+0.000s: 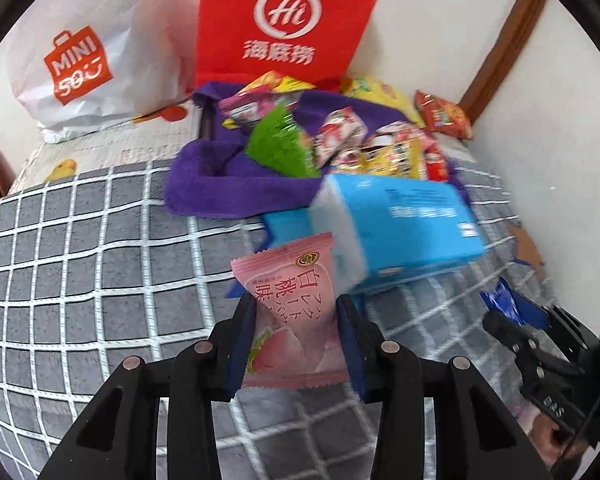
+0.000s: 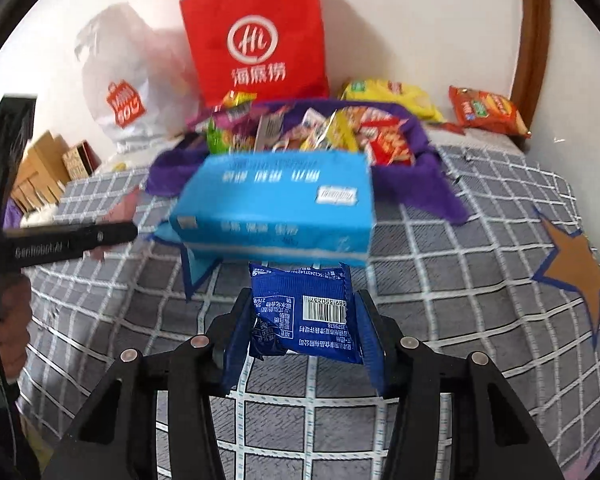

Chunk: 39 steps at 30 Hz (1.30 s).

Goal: Organize snacks
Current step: 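Grasp the pink peach candy with left gripper while right lifts blue packet, then carry the pink candy and blue packet over the towel and release both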

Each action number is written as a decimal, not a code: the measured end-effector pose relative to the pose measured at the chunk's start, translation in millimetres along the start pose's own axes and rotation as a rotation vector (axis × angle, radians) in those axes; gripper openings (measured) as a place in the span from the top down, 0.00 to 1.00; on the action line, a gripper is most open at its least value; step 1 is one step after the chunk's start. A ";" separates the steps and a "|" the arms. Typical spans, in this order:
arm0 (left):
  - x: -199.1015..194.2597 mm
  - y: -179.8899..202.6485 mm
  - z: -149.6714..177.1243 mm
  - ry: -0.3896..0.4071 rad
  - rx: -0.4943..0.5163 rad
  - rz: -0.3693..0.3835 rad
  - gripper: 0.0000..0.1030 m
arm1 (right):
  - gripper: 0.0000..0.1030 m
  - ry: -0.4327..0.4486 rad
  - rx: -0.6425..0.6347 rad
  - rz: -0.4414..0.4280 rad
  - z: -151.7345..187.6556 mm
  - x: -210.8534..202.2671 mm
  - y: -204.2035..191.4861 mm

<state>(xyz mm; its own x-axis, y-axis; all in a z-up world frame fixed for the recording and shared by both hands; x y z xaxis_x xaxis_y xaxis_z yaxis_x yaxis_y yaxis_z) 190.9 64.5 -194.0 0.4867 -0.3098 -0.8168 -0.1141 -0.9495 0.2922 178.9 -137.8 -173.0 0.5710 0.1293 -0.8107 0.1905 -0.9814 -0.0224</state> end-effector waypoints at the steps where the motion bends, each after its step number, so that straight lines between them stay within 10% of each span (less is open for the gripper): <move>1: -3.7 5.6 -0.8 0.004 0.008 0.008 0.63 | 0.52 0.014 0.006 0.003 -4.3 -5.6 3.1; 15: -31.5 60.4 -60.2 0.073 0.134 0.056 0.63 | 0.52 0.131 0.106 0.031 -86.4 -33.6 34.3; 39: -3.8 44.9 -160.5 0.132 0.126 0.051 0.63 | 0.52 0.136 0.119 0.028 -173.3 38.6 36.2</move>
<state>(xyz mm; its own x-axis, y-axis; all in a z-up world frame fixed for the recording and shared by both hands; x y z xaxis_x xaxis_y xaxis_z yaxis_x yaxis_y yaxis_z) 322.9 31.0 -97.9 0.5859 -0.3568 -0.7276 -0.2454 -0.9338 0.2603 346.2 -143.8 -103.8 0.6791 0.1121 -0.7254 0.0822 -0.9937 -0.0765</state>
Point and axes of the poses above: each gripper's, at about its wrist camera, not at the fingertips, and x roughly the way its jaws point, y to its right, z to its underside, the point moved 6 cm from there along x, roughly the way its jaws point, and after that the axes turned 4 degrees about z, right-handed, at the moved point
